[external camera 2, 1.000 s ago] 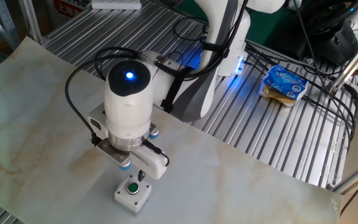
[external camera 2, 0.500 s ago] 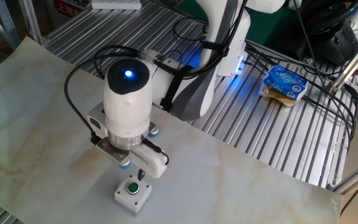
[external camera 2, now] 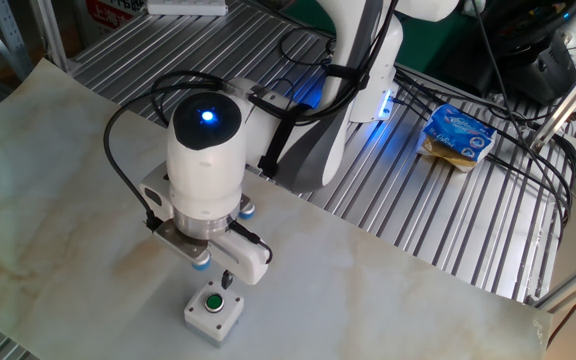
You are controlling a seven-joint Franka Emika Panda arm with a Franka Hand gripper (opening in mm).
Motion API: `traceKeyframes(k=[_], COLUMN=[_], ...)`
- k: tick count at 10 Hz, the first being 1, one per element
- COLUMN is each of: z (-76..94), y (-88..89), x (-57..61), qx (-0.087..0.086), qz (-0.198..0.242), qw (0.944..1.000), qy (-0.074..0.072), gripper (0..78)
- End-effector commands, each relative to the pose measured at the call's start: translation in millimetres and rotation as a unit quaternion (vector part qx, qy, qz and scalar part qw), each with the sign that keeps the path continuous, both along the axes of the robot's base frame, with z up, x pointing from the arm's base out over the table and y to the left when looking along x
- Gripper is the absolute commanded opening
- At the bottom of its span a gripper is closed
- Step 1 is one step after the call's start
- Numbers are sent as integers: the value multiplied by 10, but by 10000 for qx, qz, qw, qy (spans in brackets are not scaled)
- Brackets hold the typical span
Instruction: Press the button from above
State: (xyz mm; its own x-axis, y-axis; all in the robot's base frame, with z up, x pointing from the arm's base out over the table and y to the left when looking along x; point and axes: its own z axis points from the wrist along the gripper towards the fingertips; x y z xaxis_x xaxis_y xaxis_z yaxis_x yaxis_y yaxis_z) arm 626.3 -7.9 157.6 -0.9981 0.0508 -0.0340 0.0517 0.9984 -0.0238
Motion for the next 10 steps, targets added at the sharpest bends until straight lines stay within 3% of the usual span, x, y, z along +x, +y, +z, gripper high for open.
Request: traceKeyframes(k=[1,8,10], z=[50,54,83], y=[-20,-22,-40], x=[2,0,-16], qx=[-4,21,9], qz=[42,47,112], qw=[10000,10000,9999], qy=[-1,3,64], gripper=[773,773,773])
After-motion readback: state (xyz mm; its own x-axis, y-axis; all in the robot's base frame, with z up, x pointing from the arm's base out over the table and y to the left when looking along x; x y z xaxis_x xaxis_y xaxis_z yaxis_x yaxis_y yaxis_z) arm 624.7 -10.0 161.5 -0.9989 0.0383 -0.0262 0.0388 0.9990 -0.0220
